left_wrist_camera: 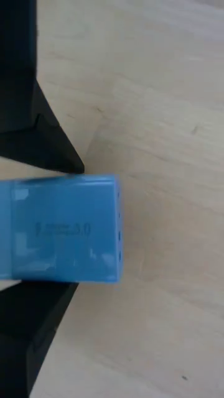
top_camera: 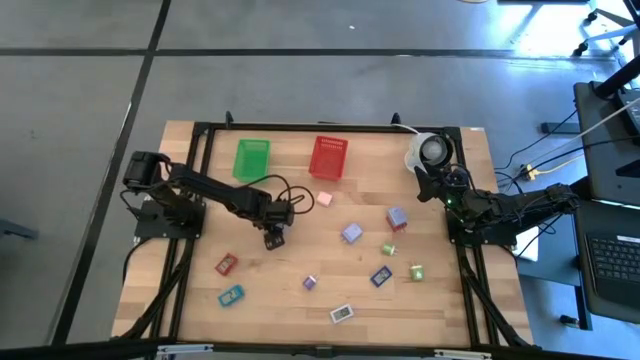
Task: Pick & Place Office items
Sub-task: Put the left light blue charger adapter into the green bin
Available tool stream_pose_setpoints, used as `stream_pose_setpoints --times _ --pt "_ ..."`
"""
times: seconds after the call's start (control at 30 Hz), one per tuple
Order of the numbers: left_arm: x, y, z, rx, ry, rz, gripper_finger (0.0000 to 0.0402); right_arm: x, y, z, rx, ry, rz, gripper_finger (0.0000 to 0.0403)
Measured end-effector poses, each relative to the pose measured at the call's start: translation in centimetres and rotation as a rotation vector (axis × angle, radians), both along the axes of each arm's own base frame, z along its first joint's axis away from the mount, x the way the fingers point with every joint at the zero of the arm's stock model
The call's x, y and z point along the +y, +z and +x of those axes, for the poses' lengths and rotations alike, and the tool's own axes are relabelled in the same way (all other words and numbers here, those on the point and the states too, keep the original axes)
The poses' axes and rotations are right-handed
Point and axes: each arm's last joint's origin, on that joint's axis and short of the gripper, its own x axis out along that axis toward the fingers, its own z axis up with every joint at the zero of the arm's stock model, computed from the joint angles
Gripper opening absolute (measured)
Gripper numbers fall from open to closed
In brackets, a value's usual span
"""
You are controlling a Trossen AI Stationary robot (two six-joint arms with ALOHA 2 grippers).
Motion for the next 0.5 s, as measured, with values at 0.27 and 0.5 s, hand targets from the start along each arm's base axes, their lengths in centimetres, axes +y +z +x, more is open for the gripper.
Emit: stream_pose_setpoints --times 0.27,0.5 --pt "0.1 1.4 -0.1 -0.074 0.051 -0.032 0.0202 0.0 0.0 0.0 -0.001 0.000 0.000 0.0270" --pt "1.6 4.5 0.7 -0.365 0.262 0.024 0.0202 0.0 0.0 0.0 -0.012 -0.004 0.009 0.0270"
